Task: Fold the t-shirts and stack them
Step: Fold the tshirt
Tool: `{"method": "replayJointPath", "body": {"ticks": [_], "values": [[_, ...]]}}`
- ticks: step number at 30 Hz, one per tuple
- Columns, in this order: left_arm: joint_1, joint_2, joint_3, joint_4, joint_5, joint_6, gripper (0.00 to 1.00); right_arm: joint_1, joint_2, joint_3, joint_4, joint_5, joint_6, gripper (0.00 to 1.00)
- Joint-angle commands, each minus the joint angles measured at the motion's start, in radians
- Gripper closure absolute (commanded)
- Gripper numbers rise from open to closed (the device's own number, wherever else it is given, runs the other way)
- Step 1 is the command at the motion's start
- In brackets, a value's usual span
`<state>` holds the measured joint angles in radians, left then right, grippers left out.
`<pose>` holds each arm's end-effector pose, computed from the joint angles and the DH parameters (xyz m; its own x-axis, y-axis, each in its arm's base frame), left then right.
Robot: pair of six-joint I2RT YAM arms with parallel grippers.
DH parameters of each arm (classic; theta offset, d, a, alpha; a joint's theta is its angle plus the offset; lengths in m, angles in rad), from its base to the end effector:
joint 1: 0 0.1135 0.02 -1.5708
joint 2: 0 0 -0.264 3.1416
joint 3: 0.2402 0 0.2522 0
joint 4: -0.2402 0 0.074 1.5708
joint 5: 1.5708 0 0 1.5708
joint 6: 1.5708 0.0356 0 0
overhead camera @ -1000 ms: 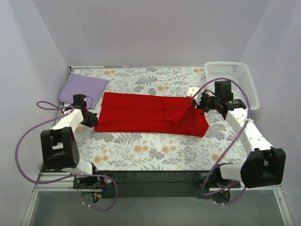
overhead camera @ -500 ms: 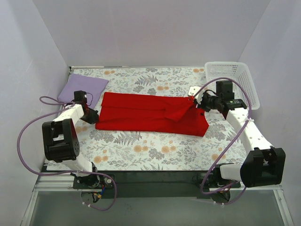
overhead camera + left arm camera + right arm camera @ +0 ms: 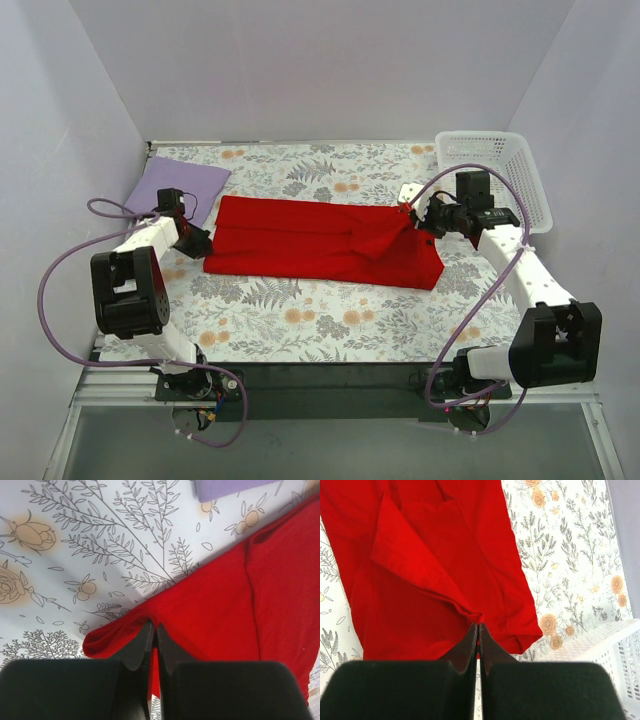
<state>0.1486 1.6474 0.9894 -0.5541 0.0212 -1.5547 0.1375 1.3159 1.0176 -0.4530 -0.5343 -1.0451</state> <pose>0.3059 0.0450 0.1718 0.1257 -0.9920 0.0142 -0.9282 -0.1227 -0.3513 0.2765 0.0566 0.2829 0.0816 -0.7402 -0.6674 -0.8290 0.3213 -0.4577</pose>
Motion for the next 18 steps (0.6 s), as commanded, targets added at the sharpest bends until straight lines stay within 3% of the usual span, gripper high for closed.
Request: {"method": "replayJointPath", "body": {"ticks": [1, 18], "values": [[0.005, 0.000, 0.041, 0.013, 0.014, 0.022, 1.00, -0.006, 0.006, 0.004, 0.039, -0.015, 0.014, 0.99], [0.005, 0.029, 0.071, 0.020, 0.020, 0.048, 1.00, -0.007, 0.037, 0.003, 0.050, -0.006, 0.019, 0.99]]}}
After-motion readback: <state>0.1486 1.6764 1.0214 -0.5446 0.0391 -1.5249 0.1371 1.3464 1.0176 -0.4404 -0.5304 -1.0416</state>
